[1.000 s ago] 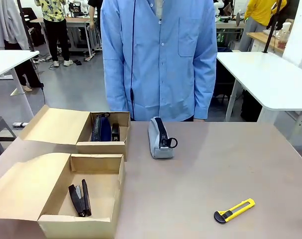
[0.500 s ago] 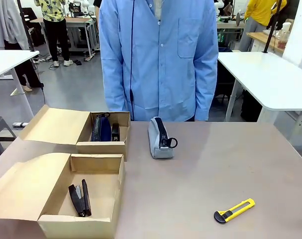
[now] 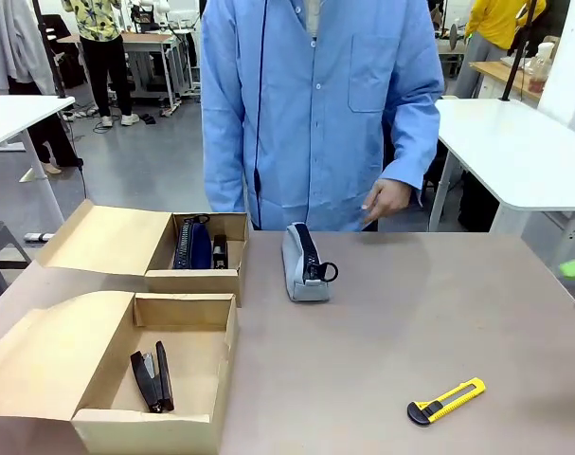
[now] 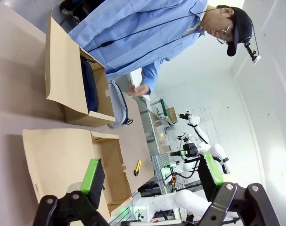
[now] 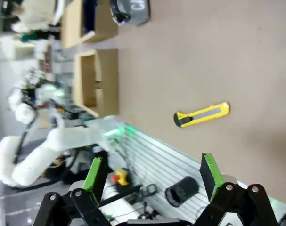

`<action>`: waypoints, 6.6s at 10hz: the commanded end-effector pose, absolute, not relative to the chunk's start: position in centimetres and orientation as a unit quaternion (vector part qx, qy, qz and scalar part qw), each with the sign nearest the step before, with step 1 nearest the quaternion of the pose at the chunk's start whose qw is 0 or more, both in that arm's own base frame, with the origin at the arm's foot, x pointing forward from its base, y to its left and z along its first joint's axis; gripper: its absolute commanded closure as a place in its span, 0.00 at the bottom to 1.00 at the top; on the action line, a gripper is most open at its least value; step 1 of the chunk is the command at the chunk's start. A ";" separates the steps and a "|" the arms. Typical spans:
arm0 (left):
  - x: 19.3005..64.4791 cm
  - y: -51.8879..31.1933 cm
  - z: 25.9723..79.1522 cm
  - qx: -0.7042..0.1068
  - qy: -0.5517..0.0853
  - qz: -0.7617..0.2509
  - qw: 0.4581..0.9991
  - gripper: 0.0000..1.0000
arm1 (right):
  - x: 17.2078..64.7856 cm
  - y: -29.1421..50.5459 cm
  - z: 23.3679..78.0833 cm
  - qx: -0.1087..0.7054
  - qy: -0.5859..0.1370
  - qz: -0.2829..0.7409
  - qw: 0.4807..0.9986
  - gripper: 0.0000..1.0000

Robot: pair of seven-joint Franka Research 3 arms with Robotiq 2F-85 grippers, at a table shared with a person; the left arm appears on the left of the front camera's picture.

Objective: Place items inside the box.
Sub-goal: Pick up a Pencil pouch or Stapler and place it inside the Mailer Box closest to the robot.

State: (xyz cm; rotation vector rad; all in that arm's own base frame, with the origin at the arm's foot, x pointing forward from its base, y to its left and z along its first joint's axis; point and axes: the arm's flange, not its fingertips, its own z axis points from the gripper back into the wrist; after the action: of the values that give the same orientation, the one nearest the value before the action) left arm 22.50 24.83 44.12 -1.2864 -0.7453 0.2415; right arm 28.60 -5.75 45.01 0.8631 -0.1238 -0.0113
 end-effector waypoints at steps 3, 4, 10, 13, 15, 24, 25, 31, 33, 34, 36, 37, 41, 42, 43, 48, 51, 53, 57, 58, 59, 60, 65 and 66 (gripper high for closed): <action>22.5 24.8 44.3 -0.587 -0.351 0.103 0.722 0.00 | 27.4 -7.3 44.6 0.391 -0.089 -0.010 0.916 0.00; 22.5 24.8 44.3 -0.587 -0.351 0.103 0.722 0.00 | 25.2 -12.6 44.0 0.484 -0.064 -0.003 0.873 0.00; 22.5 24.8 44.3 -0.587 -0.351 0.103 0.722 0.00 | 17.8 -20.1 40.4 0.521 -0.097 -0.120 0.840 0.00; 22.5 24.8 44.3 -0.587 -0.351 0.103 0.722 0.00 | 17.8 -20.1 40.4 0.521 -0.097 -0.120 0.840 0.00; 22.5 24.8 44.3 -0.587 -0.351 0.103 0.722 0.00 | 18.1 -20.4 40.3 0.512 -0.084 -0.127 0.845 0.00; 22.5 24.8 44.3 -0.587 -0.351 0.103 0.722 0.00 | 27.7 10.5 46.8 0.288 0.020 0.098 0.953 0.00; 22.5 24.8 44.3 -0.587 -0.351 0.103 0.722 0.00 | 27.7 10.5 46.8 0.288 0.020 0.098 0.953 0.00; 22.5 24.8 44.3 -0.587 -0.351 0.103 0.722 0.00 | 31.5 22.1 47.0 0.147 -0.040 0.077 0.985 0.00; 22.5 24.8 44.3 -0.587 -0.351 0.103 0.722 0.00 | 36.8 29.2 47.2 0.101 -0.110 0.024 0.989 0.00; 22.5 24.8 44.3 -0.587 -0.351 0.103 0.722 0.00 | 39.1 31.8 46.7 0.063 -0.142 0.002 0.988 0.00; 22.5 24.8 44.3 -0.587 -0.351 0.103 0.722 0.00 | 40.7 34.0 45.5 0.036 -0.147 -0.001 0.988 0.00; 22.5 24.8 44.3 -0.587 -0.351 0.103 0.722 0.00 | 37.5 31.7 46.9 0.111 -0.146 0.040 0.982 0.00; 22.5 24.8 44.3 -0.587 -0.351 0.103 0.722 0.00 | 43.6 34.1 44.1 0.043 -0.152 0.024 0.987 0.00; 22.5 24.8 44.3 -0.587 -0.351 0.103 0.722 0.00 | 46.6 35.2 43.3 0.045 -0.152 0.032 0.987 0.00; 22.5 24.8 44.3 -0.587 -0.351 0.103 0.722 0.00 | 49.0 36.4 42.4 0.043 -0.150 0.034 0.987 0.00; 22.5 24.8 44.3 -0.587 -0.351 0.103 0.722 0.00 | 53.9 39.1 37.3 0.021 -0.143 0.005 0.990 0.00; 22.5 24.8 44.3 -0.587 -0.351 0.103 0.722 0.00 | 53.8 38.6 36.8 0.002 -0.143 -0.002 0.990 0.60; 22.5 24.8 44.3 -0.587 -0.351 0.103 0.722 0.00 | 53.8 38.7 36.1 -0.009 -0.135 -0.003 0.991 0.66; 22.5 24.8 44.3 -0.587 -0.351 0.103 0.722 0.00 | 53.6 38.3 35.8 -0.016 -0.129 -0.015 0.991 1.00; 22.5 24.8 44.3 -0.587 -0.351 0.103 0.722 0.00 | 53.5 38.2 36.0 -0.016 -0.127 -0.015 0.992 1.00; 22.5 24.8 44.3 -0.587 -0.351 0.103 0.722 0.00 | 53.4 37.8 36.2 -0.016 -0.123 -0.024 0.992 1.00; 22.5 24.8 44.3 -0.587 -0.351 0.103 0.722 0.00 | 52.6 37.5 36.7 -0.006 -0.118 -0.020 0.993 1.00; 22.5 24.8 44.3 -0.587 -0.351 0.103 0.722 0.00 | 33.0 24.9 46.6 0.063 -0.051 -0.058 0.995 1.00; 22.5 24.8 44.3 -0.587 -0.351 0.103 0.722 0.00 | 29.5 21.1 46.8 0.096 -0.034 -0.034 0.994 1.00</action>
State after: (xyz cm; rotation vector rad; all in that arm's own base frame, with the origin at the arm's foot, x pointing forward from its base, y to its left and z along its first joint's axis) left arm 22.46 24.78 44.25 -1.2856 -0.7474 0.2378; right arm 34.24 27.02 44.47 0.1156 -0.0859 -0.1115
